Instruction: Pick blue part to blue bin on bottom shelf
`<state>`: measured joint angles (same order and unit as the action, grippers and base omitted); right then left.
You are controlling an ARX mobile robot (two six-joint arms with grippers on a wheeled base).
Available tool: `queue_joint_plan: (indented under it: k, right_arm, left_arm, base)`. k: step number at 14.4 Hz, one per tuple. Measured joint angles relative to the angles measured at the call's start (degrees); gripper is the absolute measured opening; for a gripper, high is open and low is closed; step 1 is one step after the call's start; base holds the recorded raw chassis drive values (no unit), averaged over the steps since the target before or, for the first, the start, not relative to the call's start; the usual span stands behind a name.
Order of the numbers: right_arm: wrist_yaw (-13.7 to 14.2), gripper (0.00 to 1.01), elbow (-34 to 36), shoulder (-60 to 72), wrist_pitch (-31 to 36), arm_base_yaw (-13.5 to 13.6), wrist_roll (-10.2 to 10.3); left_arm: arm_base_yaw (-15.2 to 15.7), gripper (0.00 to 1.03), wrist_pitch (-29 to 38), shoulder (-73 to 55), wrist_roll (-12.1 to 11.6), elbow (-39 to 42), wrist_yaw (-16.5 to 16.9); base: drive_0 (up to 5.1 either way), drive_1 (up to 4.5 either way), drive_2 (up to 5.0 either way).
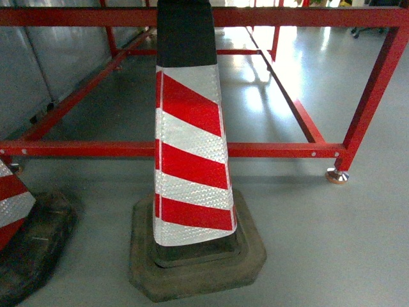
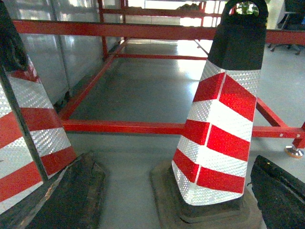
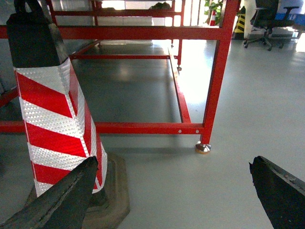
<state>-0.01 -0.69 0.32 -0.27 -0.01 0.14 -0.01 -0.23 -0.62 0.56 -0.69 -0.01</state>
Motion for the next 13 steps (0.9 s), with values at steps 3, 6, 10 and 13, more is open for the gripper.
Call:
queue_joint_plan:
  k: [3, 6, 10, 13]
  right_arm:
    - [0.0, 0.98, 0.0, 0.0, 0.0, 0.0, 0.0]
    - [0.0, 0.98, 0.0, 0.0, 0.0, 0.0, 0.0]
    - [0.0, 0.98, 0.0, 0.0, 0.0, 0.0, 0.0]
    - [0.0, 0.98, 0.0, 0.0, 0.0, 0.0, 0.0]
  left_arm:
    - [0.0, 0.98, 0.0, 0.0, 0.0, 0.0, 0.0]
    - [0.0, 0.98, 0.0, 0.0, 0.0, 0.0, 0.0]
    - [0.0, 0.98, 0.0, 0.0, 0.0, 0.0, 0.0]
    - [0.0, 0.98, 0.0, 0.0, 0.0, 0.0, 0.0]
  base:
    - [0.0, 0.0, 0.0]
    - [0.0, 0.0, 0.0]
    - [0.0, 0.0, 0.0]
    - [0.0, 0.0, 0.0]
